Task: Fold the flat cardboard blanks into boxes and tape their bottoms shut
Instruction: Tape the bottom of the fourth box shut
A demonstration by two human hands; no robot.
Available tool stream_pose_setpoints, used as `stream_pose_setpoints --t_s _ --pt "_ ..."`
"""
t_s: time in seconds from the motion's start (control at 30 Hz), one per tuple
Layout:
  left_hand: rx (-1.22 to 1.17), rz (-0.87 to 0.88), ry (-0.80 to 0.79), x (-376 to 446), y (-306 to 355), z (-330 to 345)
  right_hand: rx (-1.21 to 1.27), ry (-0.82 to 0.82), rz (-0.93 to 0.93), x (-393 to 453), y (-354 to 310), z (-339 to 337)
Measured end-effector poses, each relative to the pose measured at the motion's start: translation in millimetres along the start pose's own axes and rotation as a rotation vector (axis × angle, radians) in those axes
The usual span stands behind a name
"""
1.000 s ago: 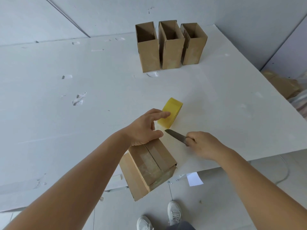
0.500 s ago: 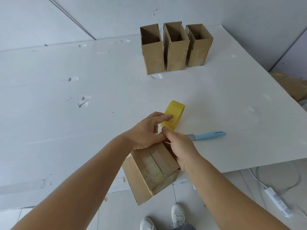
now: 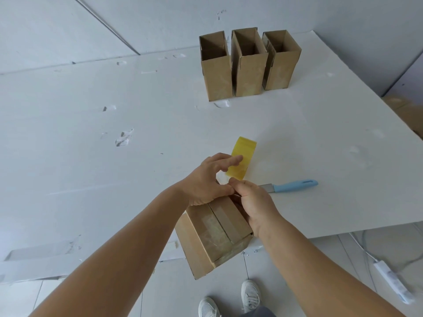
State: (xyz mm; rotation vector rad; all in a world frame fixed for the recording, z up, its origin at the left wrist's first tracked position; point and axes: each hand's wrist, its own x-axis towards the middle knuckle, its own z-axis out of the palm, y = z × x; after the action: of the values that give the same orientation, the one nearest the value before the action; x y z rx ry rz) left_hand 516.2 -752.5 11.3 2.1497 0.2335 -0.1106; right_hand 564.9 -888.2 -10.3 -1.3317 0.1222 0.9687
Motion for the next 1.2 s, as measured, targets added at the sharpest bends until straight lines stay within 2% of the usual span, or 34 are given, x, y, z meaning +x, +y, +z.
stream_pose_setpoints --t_s 0.2,0.3,0.47,0.6,0.73,0.97,1.1,1.2 --pt "-0.027 -0.021 0.022 0.1 0.0 -2.4 -0.001 0.025 -0.025 -2.7 -0.8 1.7" --pt "-0.296 -0.07 0.142 -0.5 2.1 -7.3 -0.035 0.062 -0.025 -10.5 7.1 0.7" --pt "-0.238 -0.054 0.1 4.7 7.2 -2.2 -0.019 0.079 -0.034 -12.3 10.3 2.2" --pt "-0.358 -0.073 0.197 3.1 5.7 -3.5 -0.07 0.121 -0.037 -12.7 12.5 4.4" --pt "-0.369 -0.074 0.309 0.4 1.6 -0.5 -0.119 0.148 -0.047 -16.0 15.1 2.4" --pt "-0.243 -0.057 0.383 2.2 4.5 4.7 -0.576 0.186 -0.202 -8.6 12.3 0.7" --pt "-0.185 -0.07 0.382 4.3 3.7 6.1 -0.924 0.206 -0.297 -5.4 0.9 1.5" --pt "-0.166 -0.053 0.398 3.3 4.4 6.5 -1.111 0.189 -0.29 -4.3 -3.2 4.2"
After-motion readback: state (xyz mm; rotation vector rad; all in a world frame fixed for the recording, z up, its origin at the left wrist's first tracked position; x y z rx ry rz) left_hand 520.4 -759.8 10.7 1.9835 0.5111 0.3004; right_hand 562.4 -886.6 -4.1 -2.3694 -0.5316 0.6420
